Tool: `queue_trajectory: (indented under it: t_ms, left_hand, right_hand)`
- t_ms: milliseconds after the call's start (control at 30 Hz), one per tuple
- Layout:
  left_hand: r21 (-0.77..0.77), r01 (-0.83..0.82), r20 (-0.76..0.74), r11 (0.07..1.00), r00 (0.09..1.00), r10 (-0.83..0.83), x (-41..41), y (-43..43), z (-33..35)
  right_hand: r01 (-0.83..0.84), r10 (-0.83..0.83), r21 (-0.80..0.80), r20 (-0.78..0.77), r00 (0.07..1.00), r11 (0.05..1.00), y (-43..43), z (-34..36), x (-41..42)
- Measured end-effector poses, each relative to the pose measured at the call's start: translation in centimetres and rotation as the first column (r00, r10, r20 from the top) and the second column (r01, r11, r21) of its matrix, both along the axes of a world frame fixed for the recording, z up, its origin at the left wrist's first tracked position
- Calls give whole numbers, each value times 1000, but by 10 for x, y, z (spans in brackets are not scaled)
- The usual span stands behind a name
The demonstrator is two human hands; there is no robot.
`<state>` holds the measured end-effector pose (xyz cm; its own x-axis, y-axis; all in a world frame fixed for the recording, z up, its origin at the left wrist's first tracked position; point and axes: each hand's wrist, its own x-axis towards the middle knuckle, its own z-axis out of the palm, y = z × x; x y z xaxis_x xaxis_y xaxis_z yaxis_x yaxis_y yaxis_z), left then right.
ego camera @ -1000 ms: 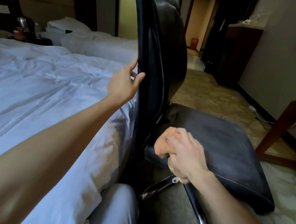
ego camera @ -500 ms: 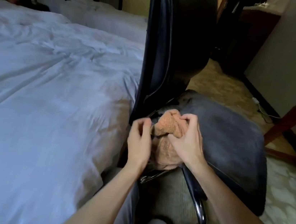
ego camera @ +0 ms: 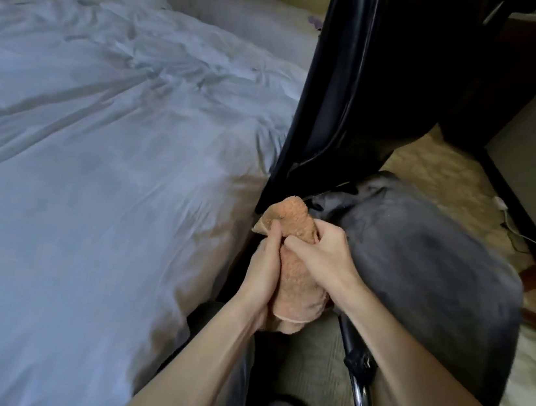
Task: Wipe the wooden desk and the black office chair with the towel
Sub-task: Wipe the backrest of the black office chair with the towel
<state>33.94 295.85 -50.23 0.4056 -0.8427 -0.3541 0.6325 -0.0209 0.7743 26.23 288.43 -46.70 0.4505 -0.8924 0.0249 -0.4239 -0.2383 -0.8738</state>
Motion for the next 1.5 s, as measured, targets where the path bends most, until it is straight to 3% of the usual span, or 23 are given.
queue_trajectory:
  t_ms: [133, 233, 333, 400, 500, 600, 667, 733, 767, 867, 1000, 1233, 1433, 1500]
  left_hand:
    - [118, -222, 117, 968, 971, 208, -8, -8, -16]
    - [3, -135, 151, 991, 979, 133, -11, -17, -21]
    - [-99, -35, -101, 995, 995, 25, 5, -31, -19]
    - [-35, -8, -187, 999, 982, 1, 21, -44, -24]
    - [159, 55, -30, 986, 998, -51, 30, -53, -43]
    - [166, 46, 20, 985, 999, -50, 24, -56, -56]
    - [149, -74, 30, 986, 997, 70, 23, -59, -59]
    - [194, -220, 142, 956, 970, 195, 22, -69, -64]
    - [191, -260, 231, 946, 949, 214, 23, -74, -67]
    - [117, -232, 426, 966, 890, 162, 25, -84, -71]
    - [118, -242, 499, 963, 853, 154, 40, -99, -77]
    - [98, -298, 753, 950, 647, 125, 51, -103, -81]
    - [155, -244, 895, 957, 446, -31, 50, -116, -59]
    - [157, -238, 899, 959, 436, -39, 54, -120, -51]
  right_hand:
    - [130, -128, 43, -57, 990, 991, -23, -11, 3]
    - [117, -114, 31, -93, 989, 993, -43, -12, 17]
    - [-31, 44, 138, -88, 995, 990, -60, -15, 26]
    - [-105, 127, 180, -112, 986, 978, -67, -20, 24]
    - [-163, 198, 205, -162, 967, 965, -78, -28, 16]
    - [-227, 255, 174, -159, 954, 958, -82, -29, 4]
    - [-263, 212, -102, -354, 911, 959, -88, -33, -5]
    - [-349, 66, -395, -577, 814, 850, -95, -33, -11]
    - [-394, 25, -439, -642, 766, 808, -99, -31, -11]
    - [-441, 32, -369, -737, 675, 818, -111, -24, -9]
    - [-374, 5, -346, -728, 686, 861, -129, -16, 1]
    - [-504, 120, -207, -832, 542, 839, -168, -25, 41]
    - [-419, 96, -184, -820, 564, 889, -189, -19, 50]
    - [-417, 121, -155, -817, 564, 895, -193, -18, 47]
